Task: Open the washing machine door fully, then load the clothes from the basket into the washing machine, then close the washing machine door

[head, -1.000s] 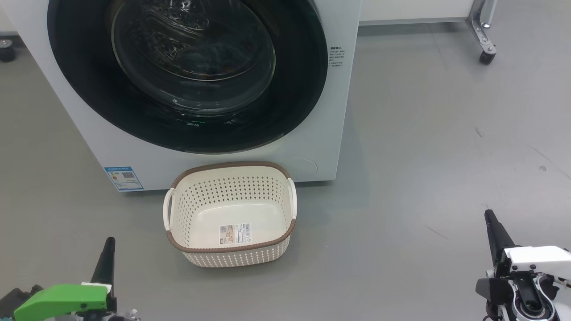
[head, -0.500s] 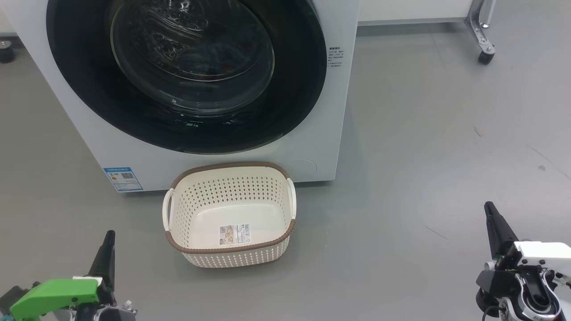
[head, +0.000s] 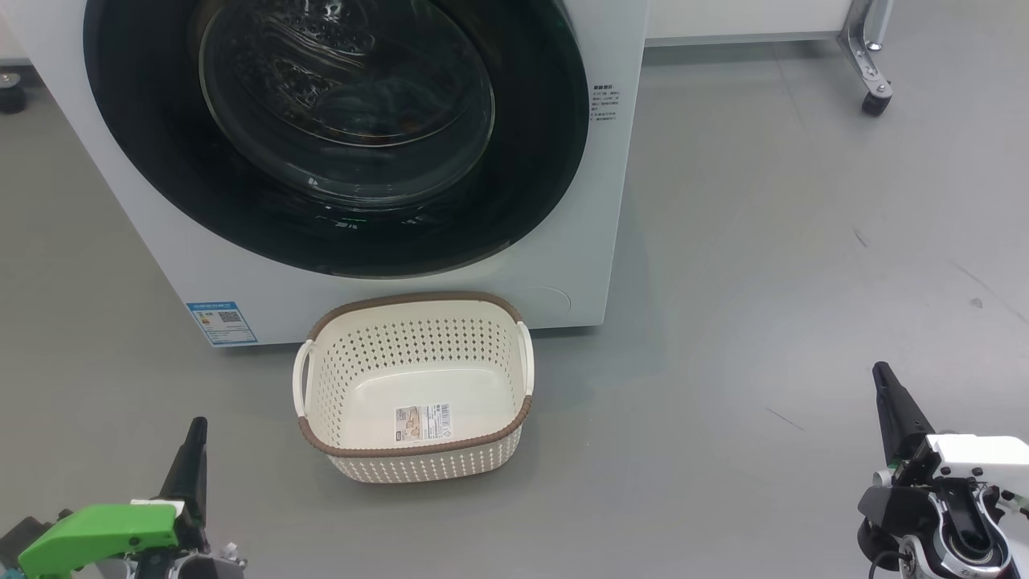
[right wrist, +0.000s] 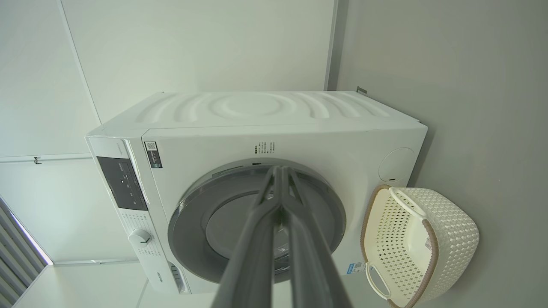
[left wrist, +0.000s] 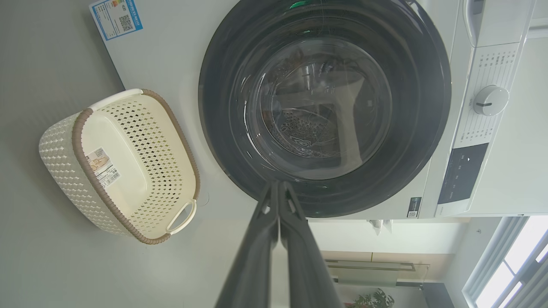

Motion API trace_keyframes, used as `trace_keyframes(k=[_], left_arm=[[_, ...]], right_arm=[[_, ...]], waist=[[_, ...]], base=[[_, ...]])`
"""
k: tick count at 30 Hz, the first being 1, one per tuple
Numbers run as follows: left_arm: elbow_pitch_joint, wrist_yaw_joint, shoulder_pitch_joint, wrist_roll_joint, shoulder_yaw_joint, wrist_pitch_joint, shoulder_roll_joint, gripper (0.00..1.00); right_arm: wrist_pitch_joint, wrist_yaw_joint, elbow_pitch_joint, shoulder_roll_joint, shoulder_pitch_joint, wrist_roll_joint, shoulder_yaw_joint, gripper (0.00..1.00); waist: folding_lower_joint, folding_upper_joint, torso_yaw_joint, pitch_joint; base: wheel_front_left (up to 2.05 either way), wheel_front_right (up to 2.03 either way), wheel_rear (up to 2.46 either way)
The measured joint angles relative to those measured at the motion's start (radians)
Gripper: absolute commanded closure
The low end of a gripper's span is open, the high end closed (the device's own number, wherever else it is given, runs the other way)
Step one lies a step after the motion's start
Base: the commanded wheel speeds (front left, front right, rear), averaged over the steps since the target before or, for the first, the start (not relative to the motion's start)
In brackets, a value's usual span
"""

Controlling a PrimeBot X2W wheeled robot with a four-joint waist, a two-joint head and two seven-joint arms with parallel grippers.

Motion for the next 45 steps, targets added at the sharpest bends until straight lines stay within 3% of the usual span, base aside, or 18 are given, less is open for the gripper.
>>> trace_keyframes(k=[45], left_arm=[[0.009,0.000,-0.005,0.000,0.003,0.004,0.000,1.00]], right_arm=[[-0.002,0.000,-0.007,0.000,0.000,0.001,0.006,1.00]], waist=[[0.0000,0.0000,0.000,0.000]], base=[[0.00,0.00,0.00]])
